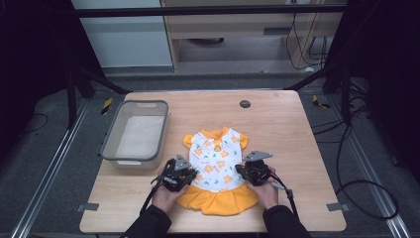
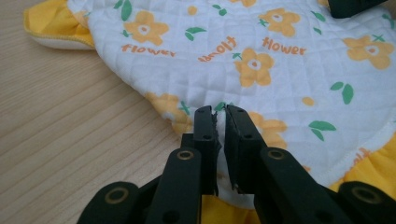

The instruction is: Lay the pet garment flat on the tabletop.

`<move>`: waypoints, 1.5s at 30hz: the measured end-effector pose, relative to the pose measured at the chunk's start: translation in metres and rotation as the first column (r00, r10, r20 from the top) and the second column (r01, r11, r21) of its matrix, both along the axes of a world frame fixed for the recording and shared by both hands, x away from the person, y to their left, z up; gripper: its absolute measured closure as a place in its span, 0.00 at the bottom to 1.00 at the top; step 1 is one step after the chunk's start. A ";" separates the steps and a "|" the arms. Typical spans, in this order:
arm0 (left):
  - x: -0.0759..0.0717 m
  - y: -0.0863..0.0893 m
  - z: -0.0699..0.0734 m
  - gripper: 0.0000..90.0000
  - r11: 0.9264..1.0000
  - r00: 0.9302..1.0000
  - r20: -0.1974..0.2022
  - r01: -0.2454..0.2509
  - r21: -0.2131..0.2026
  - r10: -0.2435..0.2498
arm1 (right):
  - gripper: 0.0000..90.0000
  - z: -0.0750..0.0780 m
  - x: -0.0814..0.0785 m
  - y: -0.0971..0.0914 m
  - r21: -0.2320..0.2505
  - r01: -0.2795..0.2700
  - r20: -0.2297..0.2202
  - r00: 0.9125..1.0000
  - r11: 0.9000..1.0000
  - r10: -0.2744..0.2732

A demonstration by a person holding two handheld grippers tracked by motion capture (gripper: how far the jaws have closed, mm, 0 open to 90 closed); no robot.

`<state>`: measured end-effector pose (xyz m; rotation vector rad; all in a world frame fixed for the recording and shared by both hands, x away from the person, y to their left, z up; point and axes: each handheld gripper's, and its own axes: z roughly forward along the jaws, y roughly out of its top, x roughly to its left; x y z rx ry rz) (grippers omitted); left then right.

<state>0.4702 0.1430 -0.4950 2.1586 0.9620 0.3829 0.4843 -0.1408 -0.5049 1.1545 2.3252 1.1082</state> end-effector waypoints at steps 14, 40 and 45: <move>-0.006 0.013 0.017 0.63 0.999 0.999 0.026 -0.027 -0.047 0.028 | 0.86 0.010 -0.006 -0.006 0.055 0.011 0.030 0.999 0.998 -0.013; -0.052 0.080 0.031 0.31 0.992 0.994 0.097 -0.033 -0.119 0.045 | 0.19 0.019 -0.030 -0.066 0.102 0.139 0.094 0.984 0.985 -0.149; -0.059 0.099 0.027 0.29 0.992 0.994 0.080 -0.061 -0.110 0.070 | 0.17 0.018 -0.038 -0.082 0.096 0.162 0.085 0.982 0.982 -0.171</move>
